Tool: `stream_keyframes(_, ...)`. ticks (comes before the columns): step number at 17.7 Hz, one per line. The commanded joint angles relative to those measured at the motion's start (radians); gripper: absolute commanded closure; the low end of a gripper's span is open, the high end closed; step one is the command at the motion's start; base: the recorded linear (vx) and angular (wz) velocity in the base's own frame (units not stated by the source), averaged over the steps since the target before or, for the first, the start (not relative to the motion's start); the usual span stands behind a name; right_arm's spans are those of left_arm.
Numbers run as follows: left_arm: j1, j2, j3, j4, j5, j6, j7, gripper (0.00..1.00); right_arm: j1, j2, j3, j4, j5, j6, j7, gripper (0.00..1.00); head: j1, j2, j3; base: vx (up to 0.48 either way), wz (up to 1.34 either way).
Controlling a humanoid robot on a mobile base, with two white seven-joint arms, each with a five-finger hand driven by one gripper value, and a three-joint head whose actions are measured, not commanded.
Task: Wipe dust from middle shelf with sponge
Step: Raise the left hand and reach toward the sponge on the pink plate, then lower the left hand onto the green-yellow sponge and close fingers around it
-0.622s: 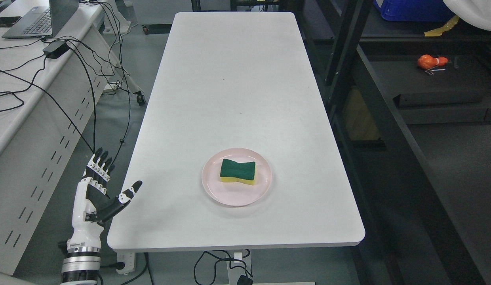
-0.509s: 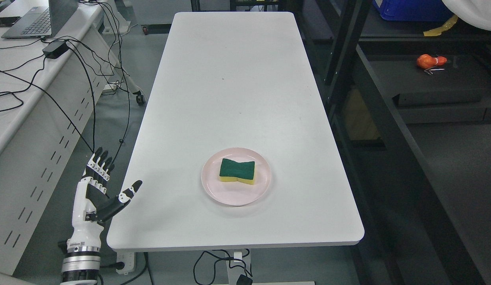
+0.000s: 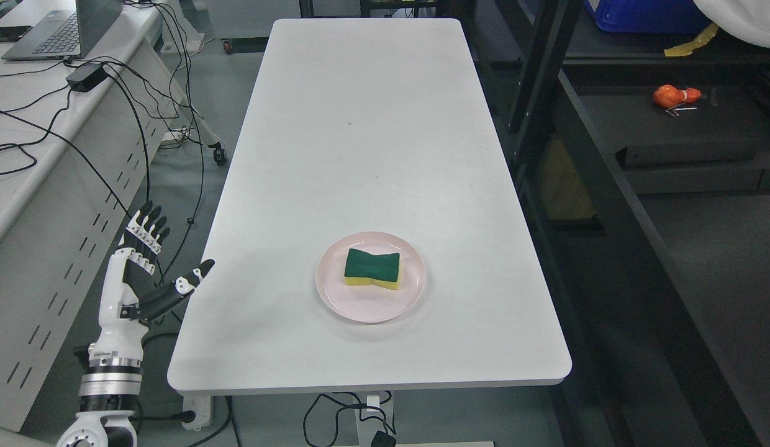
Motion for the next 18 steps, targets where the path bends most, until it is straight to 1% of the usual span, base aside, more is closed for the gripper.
stream_keyframes(1,-0.149,0.219,-0.011,0.213,-0.222,-0.124,-0.074,0.02,0.000,-0.017,0.000,-0.017,0.000,0.000,0.000,0.00,0.0000,0.000,0.000,0.000,0.00)
stream_keyframes(3,-0.216,0.219,-0.033,0.268,-0.453,-0.244,-0.126,0.02,0.000,-0.017,0.000,-0.017,0.000,0.000,0.000,0.00,0.0000,0.000,0.000,0.000,0.00)
stream_keyframes(5,-0.318,0.218,-0.065,0.363,-0.674,-0.373,-0.146,0.02,0.000,-0.017,0.000,-0.017,0.000,0.000,0.000,0.00,0.0000,0.000,0.000,0.010,0.02)
stream_keyframes(6,-0.378,0.218,-0.092,0.425,-0.758,-0.413,-0.147,0.02,0.000,-0.017,0.000,-0.017,0.000,0.000,0.000,0.00,0.0000,0.000,0.000,0.014,0.00)
stream_keyframes(7,-0.418,0.218,-0.129,0.461,-0.814,-0.431,-0.147,0.02,0.000,-0.017,0.000,-0.017,0.000,0.000,0.000,0.00,0.0000,0.000,0.000,0.016,0.00)
stream_keyframes(8,-0.445,0.218,-0.171,0.475,-0.859,-0.436,-0.147,0.02,0.000,-0.017,0.000,-0.017,0.000,0.000,0.000,0.00,0.0000,0.000,0.000,0.016,0.00)
stream_keyframes(12,-0.553,0.211,-0.413,0.491,-1.041,-0.436,-0.147,0.02,0.000,-0.017,0.000,-0.017,0.000,0.000,0.000,0.00,0.0000,0.000,0.000,0.014,0.00)
stream_keyframes(13,-0.575,0.201,-0.476,0.491,-1.066,-0.436,-0.147,0.02,0.000,-0.017,0.001,-0.017,0.000,0.000,0.000,0.00,0.0000,0.000,0.000,0.011,0.00)
stream_keyframes(15,-0.606,0.173,-0.563,0.489,-1.084,-0.436,-0.147,0.02,0.000,-0.017,0.000,-0.017,0.000,0.000,0.000,0.00,0.0000,0.000,0.000,0.005,0.00)
stream_keyframes(18,-0.635,0.112,-0.645,0.484,-1.126,-0.439,-0.174,0.02,0.000,-0.017,0.000,-0.017,0.000,0.000,0.000,0.00,0.0000,0.000,0.000,0.000,0.00)
